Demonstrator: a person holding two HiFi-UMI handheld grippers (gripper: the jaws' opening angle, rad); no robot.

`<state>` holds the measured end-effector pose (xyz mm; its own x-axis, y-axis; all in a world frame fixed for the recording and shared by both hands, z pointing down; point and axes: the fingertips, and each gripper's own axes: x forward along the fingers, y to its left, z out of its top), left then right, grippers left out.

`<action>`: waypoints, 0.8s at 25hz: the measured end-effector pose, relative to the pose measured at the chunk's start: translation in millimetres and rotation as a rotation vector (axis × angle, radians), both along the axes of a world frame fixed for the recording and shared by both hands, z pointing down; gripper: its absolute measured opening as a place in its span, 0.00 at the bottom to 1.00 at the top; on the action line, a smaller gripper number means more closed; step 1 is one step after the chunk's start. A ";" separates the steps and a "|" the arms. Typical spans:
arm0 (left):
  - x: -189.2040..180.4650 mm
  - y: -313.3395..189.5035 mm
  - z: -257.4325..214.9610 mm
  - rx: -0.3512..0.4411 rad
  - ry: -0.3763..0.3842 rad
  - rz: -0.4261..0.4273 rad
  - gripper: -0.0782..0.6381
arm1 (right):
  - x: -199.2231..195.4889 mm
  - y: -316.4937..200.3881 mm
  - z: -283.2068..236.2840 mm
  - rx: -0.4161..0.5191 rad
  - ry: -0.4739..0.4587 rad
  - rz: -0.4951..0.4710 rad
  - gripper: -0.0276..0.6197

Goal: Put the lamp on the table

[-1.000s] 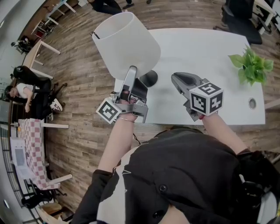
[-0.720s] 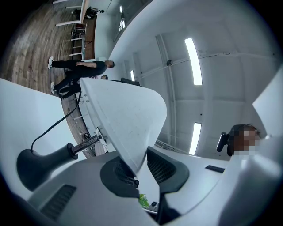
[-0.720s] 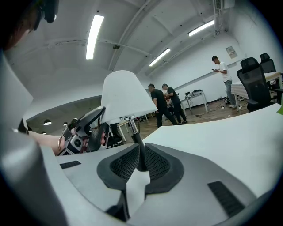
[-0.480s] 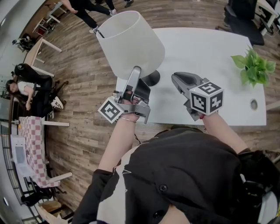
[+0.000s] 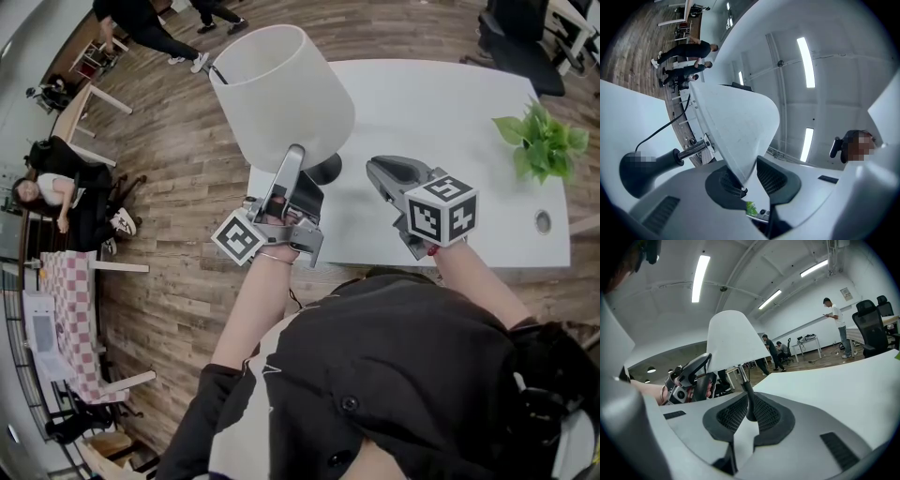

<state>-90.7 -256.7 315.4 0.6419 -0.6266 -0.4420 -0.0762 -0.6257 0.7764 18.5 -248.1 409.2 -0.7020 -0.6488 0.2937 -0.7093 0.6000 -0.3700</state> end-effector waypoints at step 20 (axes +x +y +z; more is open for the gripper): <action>-2.9 13.0 11.6 -0.028 -0.006 -0.024 0.28 | -5.1 8.2 -2.8 -0.001 0.010 -0.029 0.12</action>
